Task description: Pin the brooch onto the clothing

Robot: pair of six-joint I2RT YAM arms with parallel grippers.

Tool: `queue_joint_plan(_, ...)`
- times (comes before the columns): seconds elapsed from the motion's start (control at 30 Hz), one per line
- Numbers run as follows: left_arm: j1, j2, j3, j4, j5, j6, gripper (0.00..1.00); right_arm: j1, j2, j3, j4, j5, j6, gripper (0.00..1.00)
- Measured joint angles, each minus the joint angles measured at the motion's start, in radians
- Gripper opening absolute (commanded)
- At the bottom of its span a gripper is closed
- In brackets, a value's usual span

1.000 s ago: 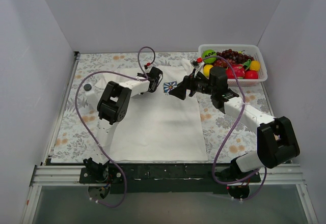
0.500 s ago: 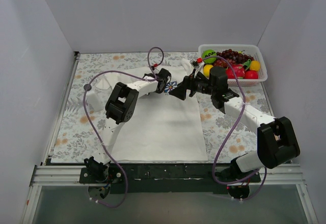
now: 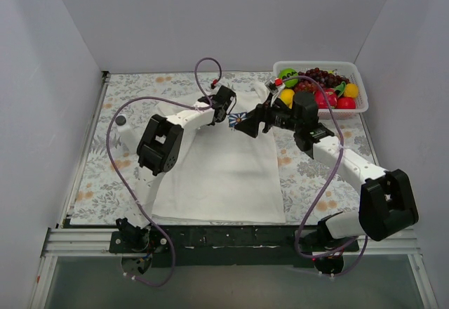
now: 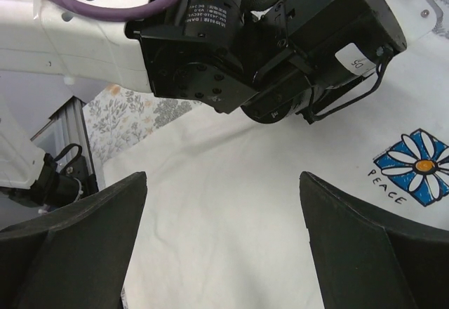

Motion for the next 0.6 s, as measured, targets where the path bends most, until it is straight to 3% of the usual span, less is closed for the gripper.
queue_joint_plan(0.3, 0.032, -0.138, -0.156, 0.147, 0.241, -0.063, 0.00, -0.001, -0.143, -0.028, 0.075, 0.024, 0.016, 0.96)
queue_joint_plan(0.6, 0.101, -0.309, -0.351, 0.313, 0.459, -0.111, 0.00, -0.001, -0.138, -0.037, 0.100, 0.047, 0.027, 0.96)
